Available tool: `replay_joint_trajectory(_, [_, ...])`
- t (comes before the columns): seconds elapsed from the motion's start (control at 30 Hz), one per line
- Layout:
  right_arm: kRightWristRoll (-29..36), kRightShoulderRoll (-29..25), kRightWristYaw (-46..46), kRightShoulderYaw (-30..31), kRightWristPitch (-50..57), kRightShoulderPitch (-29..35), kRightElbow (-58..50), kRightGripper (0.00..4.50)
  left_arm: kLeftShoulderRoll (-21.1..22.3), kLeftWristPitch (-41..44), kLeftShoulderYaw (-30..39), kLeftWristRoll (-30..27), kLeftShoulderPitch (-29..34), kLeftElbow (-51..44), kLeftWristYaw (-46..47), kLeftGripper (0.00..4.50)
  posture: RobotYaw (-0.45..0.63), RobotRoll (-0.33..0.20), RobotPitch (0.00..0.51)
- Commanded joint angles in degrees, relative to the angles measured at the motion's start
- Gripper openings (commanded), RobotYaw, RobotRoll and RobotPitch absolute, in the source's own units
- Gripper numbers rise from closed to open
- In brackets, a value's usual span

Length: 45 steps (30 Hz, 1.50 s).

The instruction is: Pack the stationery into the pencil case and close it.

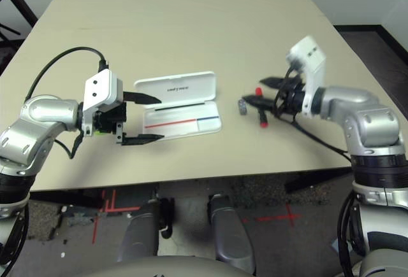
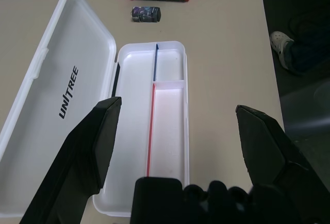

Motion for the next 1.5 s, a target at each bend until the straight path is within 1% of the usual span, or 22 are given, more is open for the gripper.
replay_joint_trajectory(0.03, [0.07, -0.23, -4.30, -1.48, 7.02, -2.12, 2.08, 4.50, 0.33, -0.51, -1.31, 0.60, -1.25, 0.03, -0.34, 4.49, -0.18, 0.000, 0.149])
replay_joint_trajectory(0.13, [-0.33, -0.69, -6.18, -0.57, 11.07, -3.18, 3.70, 4.50, 0.49, -0.87, -1.94, 1.23, -1.65, 0.46, -0.50, 4.49, -0.19, 0.000, 0.148])
replay_joint_trajectory(0.23, [-2.16, -0.83, -7.75, 2.24, 13.49, -3.72, 6.10, 4.50, 0.54, -1.00, -2.35, 1.66, -1.94, 0.76, -0.45, 4.49, -0.19, 0.000, 0.148])
replay_joint_trajectory(0.4, [-3.20, 1.00, -8.27, 5.27, 15.24, -5.82, 9.98, 4.50, 0.71, -1.22, -2.84, 2.10, -2.22, 1.15, -0.50, 4.49, -0.18, 0.000, 0.147])
replay_joint_trajectory(0.63, [-3.69, 4.02, -7.44, 8.12, 14.15, -6.01, 11.70, 4.50, 0.65, -1.31, -3.27, 2.89, -2.23, 1.03, -0.31, 4.49, -0.18, 0.000, 0.146])
replay_joint_trajectory(0.9, [-6.66, 6.18, -7.72, 11.45, 11.86, -6.37, 17.11, 4.50, 0.15, -0.75, -3.31, 2.51, -2.55, 0.39, -0.08, 4.49, -0.17, 0.000, 0.146])
replay_joint_trajectory(1.03, [-7.97, 7.33, -8.02, 11.92, 9.31, -6.17, 20.00, 4.50, 0.29, -0.61, -3.16, 2.39, -2.30, -0.24, 0.00, 4.49, -0.16, 0.000, 0.147])
replay_joint_trajectory(1.2, [-8.87, 8.27, -8.69, 11.11, 7.14, -6.23, 22.42, 4.50, 0.25, -0.25, -2.96, 2.20, -2.19, -0.99, 0.22, 4.49, -0.15, 0.000, 0.151])
replay_joint_trajectory(1.3, [-8.84, 8.20, -8.19, 10.70, 6.69, -5.99, 22.44, 3.85, 0.34, -0.10, -2.92, 2.06, -1.32, -1.82, 0.36, 4.50, -0.15, 0.000, 0.153])
replay_joint_trajectory(1.33, [-8.80, 7.95, -7.77, 10.77, 6.71, -5.76, 22.06, 3.47, 0.41, -0.04, -2.91, 1.99, -0.99, -2.10, 0.35, 4.50, -0.15, 0.000, 0.152])
replay_joint_trajectory(1.37, [-8.87, 7.54, -7.53, 10.75, 6.76, -5.63, 21.80, 3.22, 0.59, -0.04, -2.78, 1.88, -0.64, -2.30, 0.25, 4.50, -0.15, 0.000, 0.148])
replay_joint_trajectory(1.4, [-8.94, 7.29, -7.43, 10.67, 6.78, -5.47, 21.58, 2.75, 0.73, -0.06, -2.68, 1.81, -0.33, -2.49, 0.20, 4.50, -0.15, 0.000, 0.145])
replay_joint_trajectory(1.47, [-9.13, 6.69, -7.23, 10.37, 6.74, -5.40, 21.40, 2.07, 1.01, -0.29, -2.47, 1.79, -0.06, -2.31, 0.00, 4.50, -0.15, 0.000, 0.137])
replay_joint_trajectory(1.5, [-9.22, 6.22, -7.03, 10.25, 6.63, -5.47, 21.20, 1.62, 1.12, -0.41, -2.46, 1.83, -0.19, -2.01, -0.16, 4.50, -0.15, 0.000, 0.134])
